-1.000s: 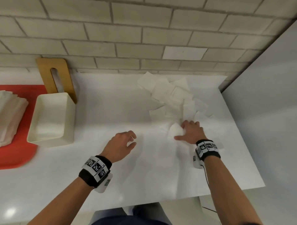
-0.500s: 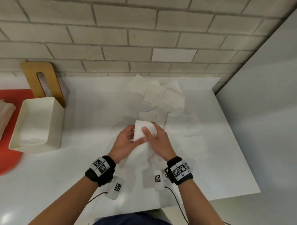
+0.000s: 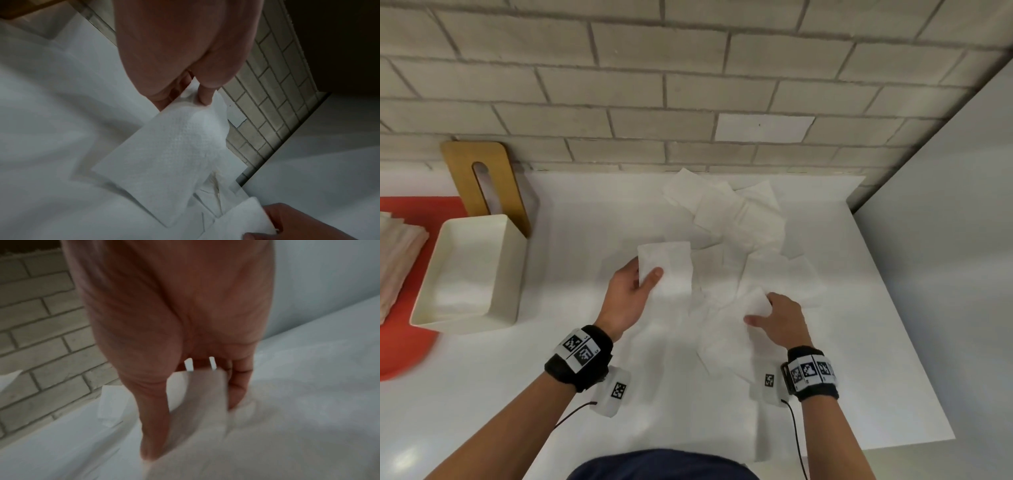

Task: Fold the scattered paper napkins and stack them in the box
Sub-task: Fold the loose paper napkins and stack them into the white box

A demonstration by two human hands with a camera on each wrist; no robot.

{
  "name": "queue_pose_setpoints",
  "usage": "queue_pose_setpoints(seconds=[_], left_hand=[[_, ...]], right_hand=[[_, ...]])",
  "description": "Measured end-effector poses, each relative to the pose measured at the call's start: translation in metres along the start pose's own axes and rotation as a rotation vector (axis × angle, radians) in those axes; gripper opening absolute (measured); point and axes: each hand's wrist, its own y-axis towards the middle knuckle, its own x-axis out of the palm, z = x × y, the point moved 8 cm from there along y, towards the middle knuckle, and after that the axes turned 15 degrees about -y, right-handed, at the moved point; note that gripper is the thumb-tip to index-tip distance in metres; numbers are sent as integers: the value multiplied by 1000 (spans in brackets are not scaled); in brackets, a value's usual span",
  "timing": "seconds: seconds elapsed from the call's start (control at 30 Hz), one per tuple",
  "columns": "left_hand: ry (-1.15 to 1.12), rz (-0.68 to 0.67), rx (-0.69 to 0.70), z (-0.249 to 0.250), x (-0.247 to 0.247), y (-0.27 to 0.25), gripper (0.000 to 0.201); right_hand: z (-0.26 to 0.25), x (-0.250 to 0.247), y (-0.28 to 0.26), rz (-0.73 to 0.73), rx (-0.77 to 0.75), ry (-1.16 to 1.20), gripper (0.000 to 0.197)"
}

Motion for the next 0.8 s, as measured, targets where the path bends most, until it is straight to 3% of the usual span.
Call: queue_pose_setpoints(seconds=[0.07,0.13,0.2,0.3,0.37,0.47,0.67,0.8], left_hand=[[-28,5,1,6,3,5,24],[-50,1,-8,11,7,10,24],[-55,-22,-11,14,14,14,24],[-4,-93,2,17,27,17,22],[47,-178,12,20,39,15,24],[91,-298,-1,21,56,9,28],[-18,-352,-70,26,66,3,34],[-123,-304,-12,27,66,6,41]], right_hand=[[-18,-12,-8,68,-122,32,37],[-45,-32,-27,149,-253,87,20],[-75,-53,-54,135,-399,126,18],[-124,-81,-94,-59,-612,167,10],[-147,-103,-102,28,-694,129,17],[-163,-123,-85,270,-696,-24,27],[-169,-127,-52,148,-631,101,27],[-170,-126,-47,256,-586,164,26]])
